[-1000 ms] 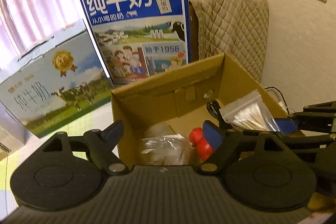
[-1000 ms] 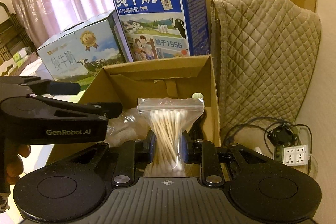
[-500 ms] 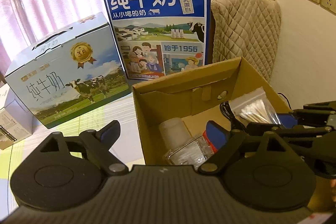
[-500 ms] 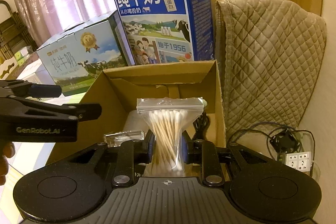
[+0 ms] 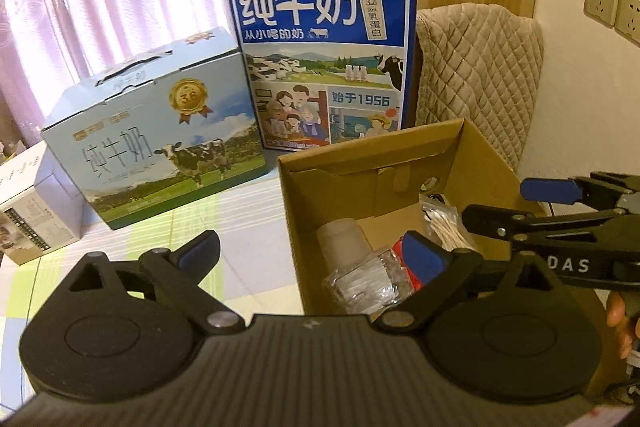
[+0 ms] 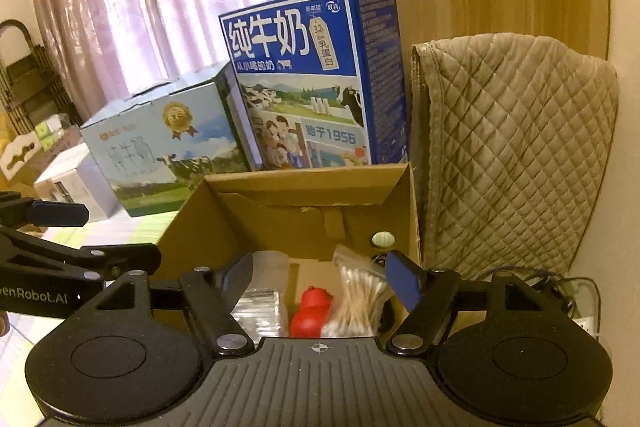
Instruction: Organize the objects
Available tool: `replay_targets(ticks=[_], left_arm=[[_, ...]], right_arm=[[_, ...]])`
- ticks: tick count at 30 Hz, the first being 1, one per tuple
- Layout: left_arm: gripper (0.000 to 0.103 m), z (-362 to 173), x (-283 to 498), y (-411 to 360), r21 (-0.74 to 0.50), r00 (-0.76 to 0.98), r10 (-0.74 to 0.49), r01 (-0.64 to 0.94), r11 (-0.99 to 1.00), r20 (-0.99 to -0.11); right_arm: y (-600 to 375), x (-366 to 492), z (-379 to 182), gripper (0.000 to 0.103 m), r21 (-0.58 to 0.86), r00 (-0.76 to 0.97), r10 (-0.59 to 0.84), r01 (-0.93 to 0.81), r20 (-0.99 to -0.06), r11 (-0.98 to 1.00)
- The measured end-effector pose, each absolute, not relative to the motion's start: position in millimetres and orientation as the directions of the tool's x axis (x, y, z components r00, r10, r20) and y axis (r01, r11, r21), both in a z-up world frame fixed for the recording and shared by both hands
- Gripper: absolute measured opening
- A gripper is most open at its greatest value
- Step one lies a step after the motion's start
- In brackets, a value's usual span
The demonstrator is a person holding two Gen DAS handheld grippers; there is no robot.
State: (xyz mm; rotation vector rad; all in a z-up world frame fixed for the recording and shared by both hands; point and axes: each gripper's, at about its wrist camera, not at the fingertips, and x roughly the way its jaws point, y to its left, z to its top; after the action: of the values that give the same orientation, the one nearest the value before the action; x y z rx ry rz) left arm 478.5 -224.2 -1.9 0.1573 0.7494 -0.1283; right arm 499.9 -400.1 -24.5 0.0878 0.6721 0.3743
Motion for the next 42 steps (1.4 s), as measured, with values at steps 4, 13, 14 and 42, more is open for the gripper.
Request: replay_targets(ticks=[4, 13, 14, 42], left_arm=[[0.1, 4.6, 461.5, -215.5, 0.073, 0.727, -0.071, 0.164, 0.984, -0.683], [0.102, 12.2, 410.4, -196.9, 0.041, 0.729, -0.089, 0.159, 0.986, -0.679], [0.102, 12.7, 404.1, -194.2, 0.034, 0.728, -0.094, 0.159, 0.987, -0.68], [0.102, 24.0, 167.0, -42.7, 0.002, 0.715, -0.063, 0.089, 0.996, -0.697]], right_arm=[[-406.3, 478.8, -19.3, 0.071, 0.228, 0.721, 0.375, -0.298, -0.583, 0.927], [-415.9, 417.3, -4.9, 0.08, 0.291, 0.729, 0.36, -0.227, -0.582, 0.929], [-416.0, 409.5, -3.5, 0.081, 0.29, 0.731, 0.353, -0.218, -0.584, 0.932], [-284.7, 184.8, 12.8, 0.084, 0.228, 0.66, 0.33, -0.238, -0.675, 0.944]])
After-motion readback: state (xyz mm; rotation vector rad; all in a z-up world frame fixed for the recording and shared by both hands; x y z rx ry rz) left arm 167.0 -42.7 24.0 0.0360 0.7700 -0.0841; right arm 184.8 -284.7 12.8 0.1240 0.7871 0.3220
